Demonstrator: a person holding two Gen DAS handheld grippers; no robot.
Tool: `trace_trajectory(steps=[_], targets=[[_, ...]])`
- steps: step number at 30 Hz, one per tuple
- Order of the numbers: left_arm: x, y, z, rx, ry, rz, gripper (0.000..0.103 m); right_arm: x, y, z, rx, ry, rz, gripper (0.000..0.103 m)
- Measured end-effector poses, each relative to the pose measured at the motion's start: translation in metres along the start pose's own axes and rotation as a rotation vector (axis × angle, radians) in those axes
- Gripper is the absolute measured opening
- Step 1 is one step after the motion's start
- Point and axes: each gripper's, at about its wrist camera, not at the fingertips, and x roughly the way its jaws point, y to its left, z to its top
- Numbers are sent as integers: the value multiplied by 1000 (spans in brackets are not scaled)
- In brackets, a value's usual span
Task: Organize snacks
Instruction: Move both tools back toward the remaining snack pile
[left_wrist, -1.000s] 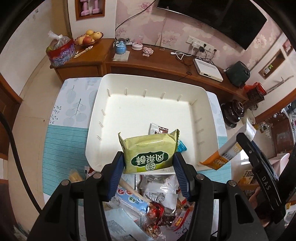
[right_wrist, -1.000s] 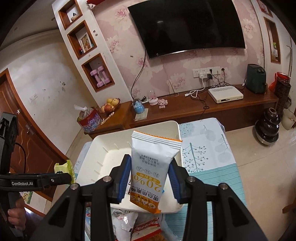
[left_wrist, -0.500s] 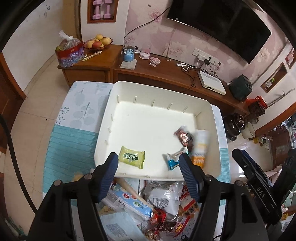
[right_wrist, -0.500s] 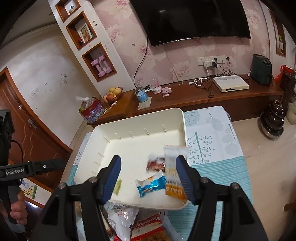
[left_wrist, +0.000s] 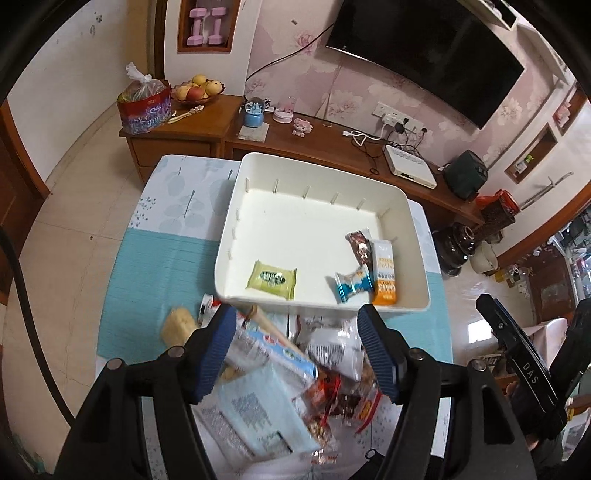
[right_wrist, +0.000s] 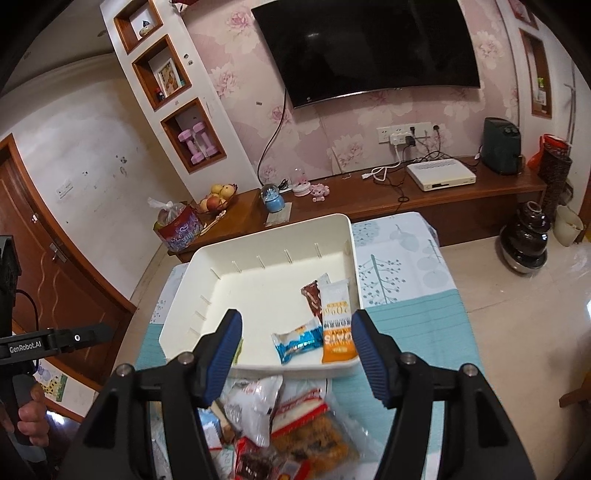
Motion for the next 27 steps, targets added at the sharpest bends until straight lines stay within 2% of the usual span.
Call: trace_trajectory(steps=[7, 17, 27], targets=[[-29, 22, -32, 10, -5, 0, 67, -40, 20, -29, 14, -40, -33, 62], [-56, 58, -74, -1, 4, -22, 67, -82, 51, -71, 32, -68, -37, 62], [-49, 95, -113, -52, 52, -81, 70, -91, 59, -100, 83, -6, -51, 62]])
